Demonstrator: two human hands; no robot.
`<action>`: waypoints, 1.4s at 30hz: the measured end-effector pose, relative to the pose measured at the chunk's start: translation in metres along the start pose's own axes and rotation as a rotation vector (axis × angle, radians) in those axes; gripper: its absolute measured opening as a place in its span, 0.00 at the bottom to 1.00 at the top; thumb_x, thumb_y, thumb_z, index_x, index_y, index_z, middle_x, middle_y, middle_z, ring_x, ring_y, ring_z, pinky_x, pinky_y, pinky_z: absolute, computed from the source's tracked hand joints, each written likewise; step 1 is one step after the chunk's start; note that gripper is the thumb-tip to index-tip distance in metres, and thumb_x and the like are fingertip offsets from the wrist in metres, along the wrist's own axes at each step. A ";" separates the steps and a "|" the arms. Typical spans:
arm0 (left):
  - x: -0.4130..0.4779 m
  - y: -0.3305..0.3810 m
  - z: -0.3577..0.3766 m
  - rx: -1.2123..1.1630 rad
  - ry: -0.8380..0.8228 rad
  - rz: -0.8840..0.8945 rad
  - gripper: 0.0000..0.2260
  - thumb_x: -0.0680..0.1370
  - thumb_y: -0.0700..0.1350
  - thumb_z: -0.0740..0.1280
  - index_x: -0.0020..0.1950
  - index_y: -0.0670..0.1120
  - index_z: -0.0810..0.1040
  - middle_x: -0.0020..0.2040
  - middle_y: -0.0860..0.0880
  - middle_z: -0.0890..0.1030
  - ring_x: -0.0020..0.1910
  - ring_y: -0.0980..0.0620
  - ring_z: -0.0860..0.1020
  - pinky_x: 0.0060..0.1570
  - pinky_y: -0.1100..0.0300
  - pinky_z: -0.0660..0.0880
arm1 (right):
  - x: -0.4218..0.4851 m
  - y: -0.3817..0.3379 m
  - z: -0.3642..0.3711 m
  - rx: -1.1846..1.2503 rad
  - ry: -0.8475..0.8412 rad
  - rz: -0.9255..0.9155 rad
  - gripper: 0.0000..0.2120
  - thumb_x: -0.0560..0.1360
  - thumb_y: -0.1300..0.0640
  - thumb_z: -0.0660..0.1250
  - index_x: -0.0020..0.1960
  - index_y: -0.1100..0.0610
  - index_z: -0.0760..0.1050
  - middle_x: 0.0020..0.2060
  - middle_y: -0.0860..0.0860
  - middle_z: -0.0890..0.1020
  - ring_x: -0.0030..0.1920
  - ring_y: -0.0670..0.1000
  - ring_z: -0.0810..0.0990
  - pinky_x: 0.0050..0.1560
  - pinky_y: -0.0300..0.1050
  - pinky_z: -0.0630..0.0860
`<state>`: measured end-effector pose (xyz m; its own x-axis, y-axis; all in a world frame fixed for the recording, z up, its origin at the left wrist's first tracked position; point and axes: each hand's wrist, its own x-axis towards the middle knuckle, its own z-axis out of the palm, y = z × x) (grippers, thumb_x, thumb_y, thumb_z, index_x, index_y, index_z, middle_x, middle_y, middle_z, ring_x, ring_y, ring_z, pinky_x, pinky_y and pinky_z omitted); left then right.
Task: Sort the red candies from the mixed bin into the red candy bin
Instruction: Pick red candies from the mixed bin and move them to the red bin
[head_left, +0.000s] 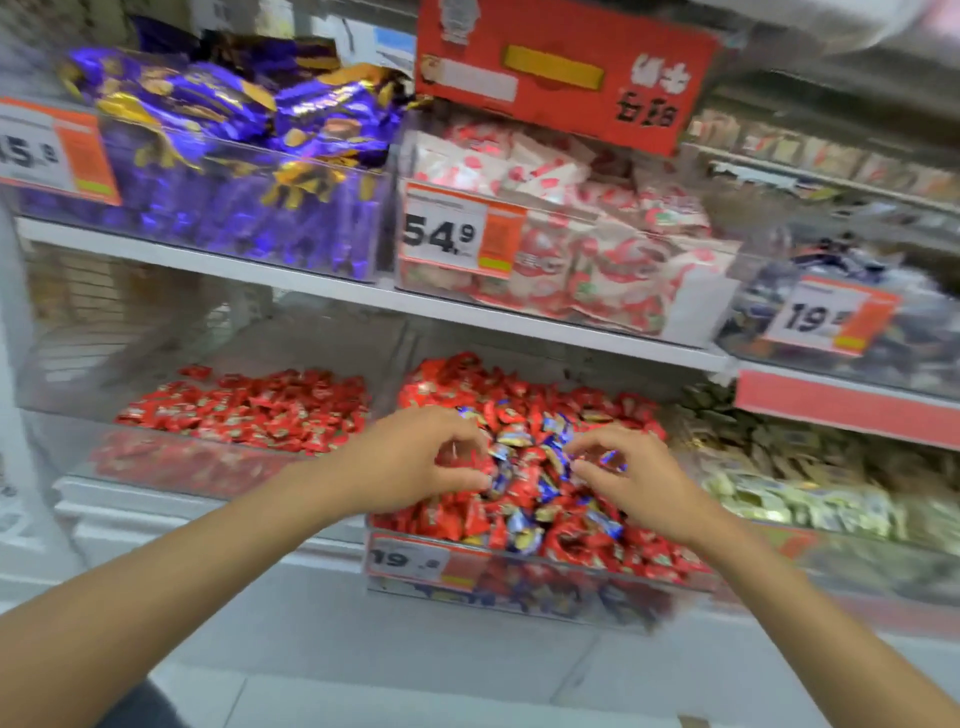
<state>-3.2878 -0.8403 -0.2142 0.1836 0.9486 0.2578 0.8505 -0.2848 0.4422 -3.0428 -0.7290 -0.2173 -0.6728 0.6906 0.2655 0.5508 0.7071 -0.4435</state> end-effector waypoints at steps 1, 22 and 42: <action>0.001 0.005 0.007 0.026 -0.091 0.008 0.15 0.71 0.56 0.72 0.54 0.51 0.81 0.47 0.55 0.79 0.47 0.58 0.75 0.50 0.60 0.71 | -0.008 0.006 -0.002 0.020 -0.047 0.030 0.05 0.73 0.57 0.71 0.49 0.49 0.81 0.44 0.44 0.82 0.46 0.44 0.79 0.50 0.39 0.73; -0.001 0.006 0.032 0.113 0.038 -0.061 0.13 0.71 0.57 0.70 0.42 0.51 0.69 0.32 0.54 0.70 0.32 0.57 0.67 0.32 0.64 0.62 | -0.034 0.013 0.017 0.375 -0.469 0.050 0.08 0.74 0.57 0.71 0.50 0.53 0.72 0.40 0.45 0.71 0.38 0.41 0.68 0.43 0.36 0.66; 0.020 0.004 0.039 0.194 -0.217 -0.056 0.08 0.71 0.57 0.72 0.46 0.56 0.78 0.47 0.61 0.74 0.46 0.62 0.72 0.45 0.59 0.71 | -0.028 0.018 -0.001 0.257 -0.245 0.153 0.11 0.73 0.45 0.69 0.49 0.52 0.79 0.46 0.48 0.81 0.46 0.44 0.77 0.49 0.40 0.71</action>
<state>-3.2616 -0.8174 -0.2409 0.2175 0.9753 0.0383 0.9367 -0.2196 0.2727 -3.0134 -0.7352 -0.2322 -0.7076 0.7063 -0.0190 0.5332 0.5161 -0.6703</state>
